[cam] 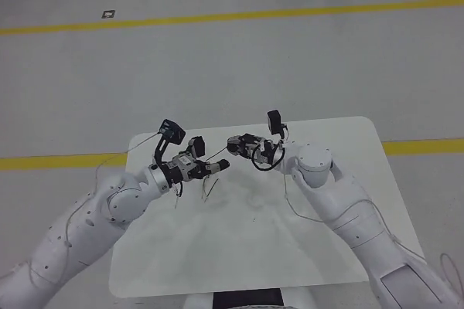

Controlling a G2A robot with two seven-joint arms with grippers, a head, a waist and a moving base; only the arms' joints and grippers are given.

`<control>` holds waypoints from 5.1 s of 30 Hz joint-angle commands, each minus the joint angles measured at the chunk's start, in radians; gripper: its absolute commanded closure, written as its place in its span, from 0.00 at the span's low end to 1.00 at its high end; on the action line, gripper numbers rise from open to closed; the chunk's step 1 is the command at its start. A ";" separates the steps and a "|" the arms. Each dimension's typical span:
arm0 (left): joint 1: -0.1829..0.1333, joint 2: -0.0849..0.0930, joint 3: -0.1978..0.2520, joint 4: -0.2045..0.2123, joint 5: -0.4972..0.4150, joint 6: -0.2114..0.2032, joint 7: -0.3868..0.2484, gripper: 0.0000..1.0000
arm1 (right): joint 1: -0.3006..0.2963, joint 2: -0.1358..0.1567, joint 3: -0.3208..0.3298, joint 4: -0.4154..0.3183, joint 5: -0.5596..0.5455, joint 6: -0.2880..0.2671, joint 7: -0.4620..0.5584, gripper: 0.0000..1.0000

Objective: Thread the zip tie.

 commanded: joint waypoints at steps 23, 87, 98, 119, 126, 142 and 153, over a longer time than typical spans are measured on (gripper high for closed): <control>-0.046 -0.006 0.085 0.050 0.117 0.000 0.133 0.00 | -0.011 -0.003 0.014 0.007 0.051 0.015 0.022 1.00; 0.010 -0.060 0.031 0.068 0.203 0.000 0.133 0.55 | -0.042 -0.004 0.028 -0.040 0.017 0.009 -0.019 1.00; 0.009 -0.066 0.034 0.069 0.208 0.000 0.122 0.62 | -0.033 -0.006 0.019 -0.035 0.000 0.006 -0.004 1.00; 0.023 -0.071 0.019 0.069 0.215 0.000 0.118 0.77 | -0.046 -0.004 0.023 -0.052 -0.018 -0.025 0.013 1.00; 0.024 -0.072 0.017 0.066 0.213 0.000 0.115 0.97 | -0.048 -0.004 0.022 -0.055 -0.020 -0.030 0.013 1.00; 0.025 -0.070 0.016 0.067 0.193 0.000 0.118 1.00 | -0.044 -0.008 0.018 -0.044 -0.014 -0.025 0.009 0.54; 0.025 -0.066 0.017 0.071 0.194 0.000 0.117 1.00 | -0.065 -0.003 0.047 -0.051 -0.009 -0.028 0.000 0.00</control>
